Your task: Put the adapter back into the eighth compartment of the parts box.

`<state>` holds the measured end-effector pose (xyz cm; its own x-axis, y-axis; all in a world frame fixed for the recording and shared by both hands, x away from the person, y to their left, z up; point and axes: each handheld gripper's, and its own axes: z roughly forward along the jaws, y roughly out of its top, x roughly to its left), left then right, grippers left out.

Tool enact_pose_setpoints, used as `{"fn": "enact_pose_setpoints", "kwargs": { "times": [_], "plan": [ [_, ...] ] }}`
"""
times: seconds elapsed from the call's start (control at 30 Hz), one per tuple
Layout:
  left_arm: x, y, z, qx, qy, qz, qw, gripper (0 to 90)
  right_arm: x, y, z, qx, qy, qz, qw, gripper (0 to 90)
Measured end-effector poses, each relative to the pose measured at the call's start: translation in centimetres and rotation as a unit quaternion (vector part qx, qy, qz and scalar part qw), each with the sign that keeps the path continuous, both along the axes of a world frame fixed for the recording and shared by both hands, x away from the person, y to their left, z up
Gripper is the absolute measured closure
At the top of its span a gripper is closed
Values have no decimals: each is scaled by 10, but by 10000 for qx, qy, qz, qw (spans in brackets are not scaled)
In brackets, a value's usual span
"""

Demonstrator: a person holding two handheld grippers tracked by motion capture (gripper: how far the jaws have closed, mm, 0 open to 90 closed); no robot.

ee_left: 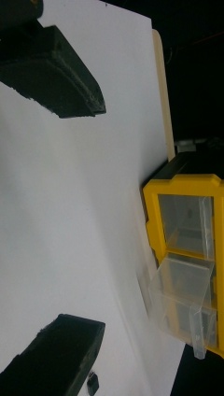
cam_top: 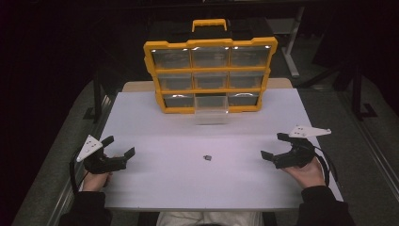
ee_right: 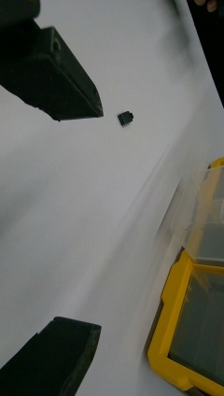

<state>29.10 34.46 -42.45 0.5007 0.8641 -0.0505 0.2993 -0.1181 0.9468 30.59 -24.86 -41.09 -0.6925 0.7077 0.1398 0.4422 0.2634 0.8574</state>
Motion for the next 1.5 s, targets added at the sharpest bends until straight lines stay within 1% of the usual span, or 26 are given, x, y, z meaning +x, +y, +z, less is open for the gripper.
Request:
{"fn": "enact_pose_setpoints", "kwargs": {
  "times": [0.17,0.33,0.6,0.8,0.93,1.03,1.13,1.23,1.37,1.5],
  "plan": [
    [0,0,0,-5,18,6,10000,0,0,1,-1,-59,39,13,10000,0],
    [0,0,-1,29,24,-2,10000,0,1,1,-2,-65,68,19,10000,0],
    [0,-1,-1,24,48,-13,10000,0,1,2,-2,-80,76,33,9999,0],
    [0,0,-1,19,69,32,10000,0,0,2,-2,-57,82,34,9999,0],
    [-1,1,-1,-10,57,64,10000,0,0,3,-1,-110,82,52,9999,0],
    [-1,1,-1,14,61,64,10000,0,0,4,0,-233,64,31,9997,0],
    [-1,0,-1,75,56,69,9999,0,2,4,2,-279,56,14,9996,0],
    [-1,0,-1,63,69,76,9999,0,3,3,5,-217,28,8,9998,0],
    [-1,0,-2,67,73,85,9999,0,5,3,6,-267,123,35,9996,0],
    [-2,0,-2,64,88,112,9999,0,7,6,12,-285,92,47,9995,0]
  ]
}}
